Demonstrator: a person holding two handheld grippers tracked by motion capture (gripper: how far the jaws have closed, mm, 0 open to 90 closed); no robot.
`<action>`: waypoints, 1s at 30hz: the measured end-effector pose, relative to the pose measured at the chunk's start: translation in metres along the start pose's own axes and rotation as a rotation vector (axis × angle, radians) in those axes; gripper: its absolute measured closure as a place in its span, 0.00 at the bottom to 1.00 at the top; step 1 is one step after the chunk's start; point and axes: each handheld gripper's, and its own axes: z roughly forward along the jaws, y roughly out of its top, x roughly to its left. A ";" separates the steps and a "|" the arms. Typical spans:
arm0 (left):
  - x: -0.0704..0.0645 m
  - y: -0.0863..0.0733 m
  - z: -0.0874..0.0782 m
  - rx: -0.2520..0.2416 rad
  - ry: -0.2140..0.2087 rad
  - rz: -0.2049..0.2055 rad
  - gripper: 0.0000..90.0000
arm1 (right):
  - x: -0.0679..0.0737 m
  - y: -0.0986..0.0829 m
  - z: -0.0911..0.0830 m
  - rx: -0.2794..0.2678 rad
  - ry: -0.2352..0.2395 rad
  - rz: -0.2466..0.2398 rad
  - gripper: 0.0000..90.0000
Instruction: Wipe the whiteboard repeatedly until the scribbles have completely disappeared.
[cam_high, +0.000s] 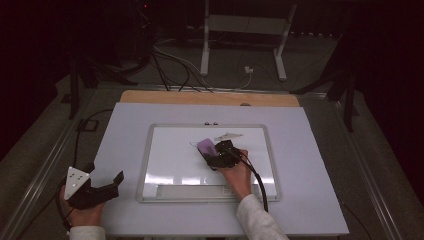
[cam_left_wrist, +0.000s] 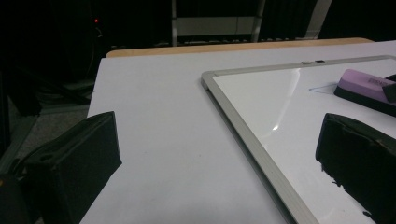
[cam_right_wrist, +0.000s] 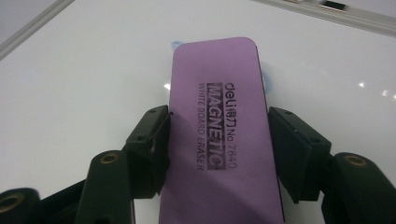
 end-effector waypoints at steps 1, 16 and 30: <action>0.000 0.000 0.000 0.002 -0.001 0.000 0.01 | -0.001 0.000 0.000 -0.001 0.002 0.007 0.46; 0.001 0.000 -0.001 0.001 0.002 -0.001 0.01 | 0.014 0.002 0.005 0.005 0.047 -0.058 0.46; 0.000 0.000 0.001 0.006 -0.002 0.002 0.01 | -0.011 0.007 0.005 0.000 -0.017 0.028 0.46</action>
